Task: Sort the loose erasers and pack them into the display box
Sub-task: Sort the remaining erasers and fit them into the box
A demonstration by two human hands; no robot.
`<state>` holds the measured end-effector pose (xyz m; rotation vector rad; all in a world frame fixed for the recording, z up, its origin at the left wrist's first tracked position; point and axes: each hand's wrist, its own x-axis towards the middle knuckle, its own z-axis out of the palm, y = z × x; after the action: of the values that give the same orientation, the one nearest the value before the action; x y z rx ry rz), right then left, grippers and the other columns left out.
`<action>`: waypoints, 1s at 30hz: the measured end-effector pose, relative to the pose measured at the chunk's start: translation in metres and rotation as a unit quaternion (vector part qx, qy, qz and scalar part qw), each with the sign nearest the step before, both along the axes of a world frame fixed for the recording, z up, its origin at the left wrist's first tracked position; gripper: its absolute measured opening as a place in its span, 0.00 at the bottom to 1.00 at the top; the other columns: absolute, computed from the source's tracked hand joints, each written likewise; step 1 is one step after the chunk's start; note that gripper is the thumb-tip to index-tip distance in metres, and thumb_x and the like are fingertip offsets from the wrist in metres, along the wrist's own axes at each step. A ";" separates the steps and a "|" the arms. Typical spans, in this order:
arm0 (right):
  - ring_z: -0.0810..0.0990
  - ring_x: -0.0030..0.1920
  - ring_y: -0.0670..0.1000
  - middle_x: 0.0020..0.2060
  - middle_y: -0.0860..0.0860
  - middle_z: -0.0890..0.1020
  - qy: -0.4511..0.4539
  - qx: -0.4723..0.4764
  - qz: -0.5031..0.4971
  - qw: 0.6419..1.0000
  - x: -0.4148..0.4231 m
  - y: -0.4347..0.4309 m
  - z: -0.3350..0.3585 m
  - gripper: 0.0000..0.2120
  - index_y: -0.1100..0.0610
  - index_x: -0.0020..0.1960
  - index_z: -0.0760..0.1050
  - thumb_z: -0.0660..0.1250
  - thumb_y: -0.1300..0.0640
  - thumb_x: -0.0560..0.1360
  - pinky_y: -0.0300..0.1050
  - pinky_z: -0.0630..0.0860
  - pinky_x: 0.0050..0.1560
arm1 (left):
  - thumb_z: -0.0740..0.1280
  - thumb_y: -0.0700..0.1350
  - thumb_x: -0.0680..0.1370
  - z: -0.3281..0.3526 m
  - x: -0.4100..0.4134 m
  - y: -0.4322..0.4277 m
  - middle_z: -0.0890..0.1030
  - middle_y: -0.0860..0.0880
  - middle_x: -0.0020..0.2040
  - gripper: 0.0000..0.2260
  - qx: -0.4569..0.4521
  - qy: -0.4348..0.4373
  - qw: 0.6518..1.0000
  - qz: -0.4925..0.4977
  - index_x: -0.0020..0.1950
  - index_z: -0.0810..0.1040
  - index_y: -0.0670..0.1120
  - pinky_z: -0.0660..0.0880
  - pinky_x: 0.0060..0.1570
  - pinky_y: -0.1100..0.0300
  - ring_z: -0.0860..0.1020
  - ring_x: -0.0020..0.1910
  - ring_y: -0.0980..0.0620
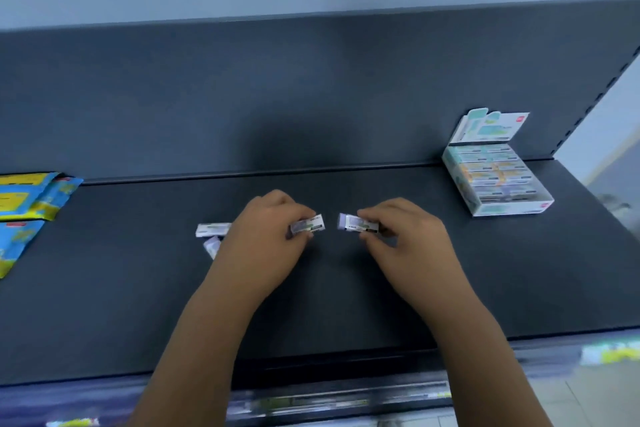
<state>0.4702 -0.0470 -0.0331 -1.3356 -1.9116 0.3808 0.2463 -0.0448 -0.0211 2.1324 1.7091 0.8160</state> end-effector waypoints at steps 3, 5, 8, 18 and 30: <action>0.79 0.48 0.44 0.49 0.44 0.80 -0.016 0.007 -0.020 1.000 0.059 0.017 0.005 0.13 0.53 0.56 0.83 0.74 0.62 0.72 0.39 0.75 0.52 | 0.73 0.46 0.75 -0.001 0.059 0.014 0.77 0.59 0.48 0.11 0.002 -0.012 1.000 -0.006 0.55 0.84 0.58 0.75 0.52 0.53 0.74 0.52 0.55; 0.79 0.49 0.45 0.50 0.45 0.80 -0.025 0.008 -0.024 0.999 0.092 0.029 0.007 0.13 0.54 0.56 0.83 0.73 0.62 0.73 0.40 0.75 0.53 | 0.73 0.46 0.75 -0.001 0.095 0.022 0.77 0.59 0.48 0.11 0.002 -0.017 1.000 -0.004 0.55 0.83 0.59 0.75 0.52 0.54 0.74 0.52 0.55; 0.78 0.49 0.45 0.49 0.45 0.80 -0.012 0.009 -0.027 1.000 0.130 0.037 0.009 0.13 0.55 0.56 0.82 0.73 0.63 0.72 0.42 0.76 0.53 | 0.73 0.46 0.75 0.000 0.140 0.028 0.77 0.59 0.48 0.11 -0.008 -0.029 1.000 -0.008 0.54 0.83 0.59 0.75 0.52 0.53 0.75 0.52 0.56; 0.80 0.52 0.45 0.51 0.46 0.83 0.022 0.006 -0.064 0.998 0.209 0.054 0.011 0.14 0.53 0.56 0.83 0.74 0.63 0.72 0.42 0.78 0.56 | 0.72 0.46 0.74 0.014 0.237 0.048 0.77 0.60 0.47 0.08 0.024 -0.022 0.999 -0.025 0.50 0.79 0.57 0.75 0.48 0.56 0.76 0.48 0.57; 0.78 0.49 0.44 0.50 0.46 0.81 -0.004 -0.010 -0.127 0.992 0.244 0.065 0.002 0.14 0.54 0.56 0.83 0.73 0.64 0.71 0.23 0.67 0.49 | 0.73 0.46 0.74 0.012 0.285 0.076 0.79 0.59 0.50 0.09 0.044 0.026 0.997 -0.056 0.53 0.80 0.54 0.74 0.50 0.53 0.74 0.50 0.53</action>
<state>0.7147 0.0183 -0.0312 -1.5716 -1.7201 0.2675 0.5308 0.0316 -0.0092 2.3041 1.5880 0.8240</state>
